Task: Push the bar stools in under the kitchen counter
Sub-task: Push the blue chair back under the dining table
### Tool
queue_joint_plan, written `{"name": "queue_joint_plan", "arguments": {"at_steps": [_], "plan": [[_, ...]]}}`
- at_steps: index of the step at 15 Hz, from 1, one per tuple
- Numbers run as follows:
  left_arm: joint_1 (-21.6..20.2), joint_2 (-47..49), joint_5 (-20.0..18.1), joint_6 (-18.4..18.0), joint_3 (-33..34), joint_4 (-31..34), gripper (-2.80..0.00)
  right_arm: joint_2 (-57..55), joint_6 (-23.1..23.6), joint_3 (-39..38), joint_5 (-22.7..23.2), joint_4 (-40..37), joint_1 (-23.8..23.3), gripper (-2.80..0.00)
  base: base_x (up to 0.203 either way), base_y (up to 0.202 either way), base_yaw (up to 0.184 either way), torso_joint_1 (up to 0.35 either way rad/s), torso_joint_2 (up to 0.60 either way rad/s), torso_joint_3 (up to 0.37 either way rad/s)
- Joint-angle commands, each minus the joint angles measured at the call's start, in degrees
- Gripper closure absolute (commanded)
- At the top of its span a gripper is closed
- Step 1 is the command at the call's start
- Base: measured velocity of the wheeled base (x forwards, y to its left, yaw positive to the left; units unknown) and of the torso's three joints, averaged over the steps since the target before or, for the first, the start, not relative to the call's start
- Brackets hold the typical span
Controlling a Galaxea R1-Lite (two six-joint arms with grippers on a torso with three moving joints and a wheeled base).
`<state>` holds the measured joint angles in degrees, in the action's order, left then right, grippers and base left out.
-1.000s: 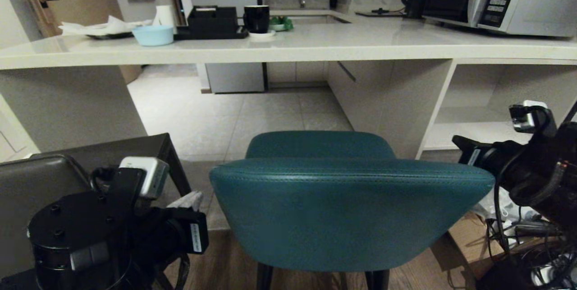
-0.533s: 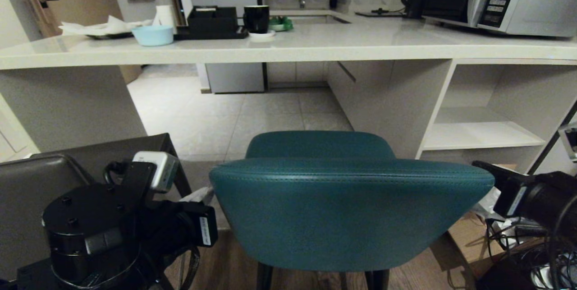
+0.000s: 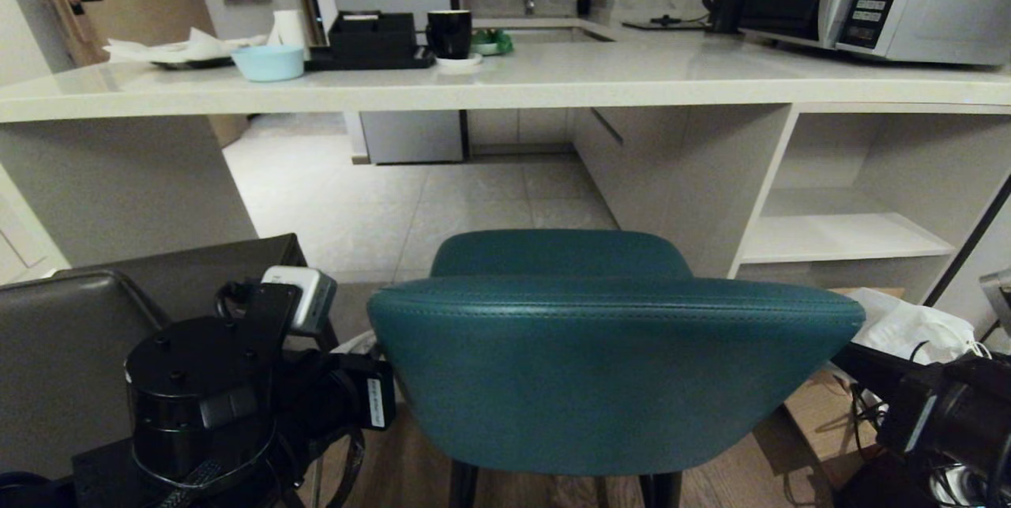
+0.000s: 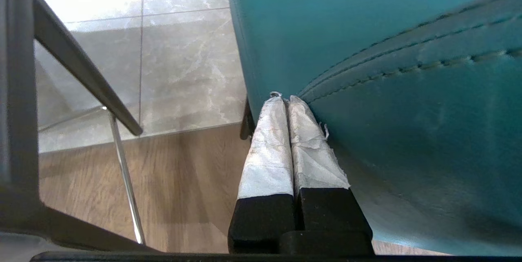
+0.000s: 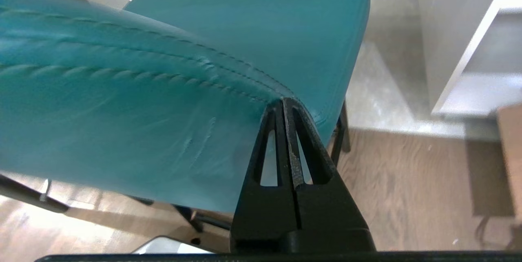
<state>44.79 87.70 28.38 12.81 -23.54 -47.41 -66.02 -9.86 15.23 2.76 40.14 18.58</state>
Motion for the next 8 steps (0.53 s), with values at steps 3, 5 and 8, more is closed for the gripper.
{"name": "queue_joint_plan", "arguments": {"at_steps": [3, 5, 8], "plan": [[1.25, -0.69, -0.43, 0.11, -0.1, -0.32, 0.0, -9.34, -1.0, 2.77, 0.31, 2.77, 0.04, 0.0, 0.0, 0.0, 0.0, 0.0, 0.0, 0.0], [2.64, -0.83, -0.43, 0.08, -0.91, -0.32, 0.0, -13.79, -0.96, 4.09, 0.31, 6.75, 0.05, 0.0, 0.0, 0.0, 0.0, 0.0, 0.0, 0.0], [5.04, -0.48, -0.44, 0.17, -1.42, -0.32, 0.0, -17.84, -0.7, 6.96, 0.32, 8.53, 0.14, 0.0, 0.0, 0.0, 0.0, 0.0, 0.0, 0.0]]}}
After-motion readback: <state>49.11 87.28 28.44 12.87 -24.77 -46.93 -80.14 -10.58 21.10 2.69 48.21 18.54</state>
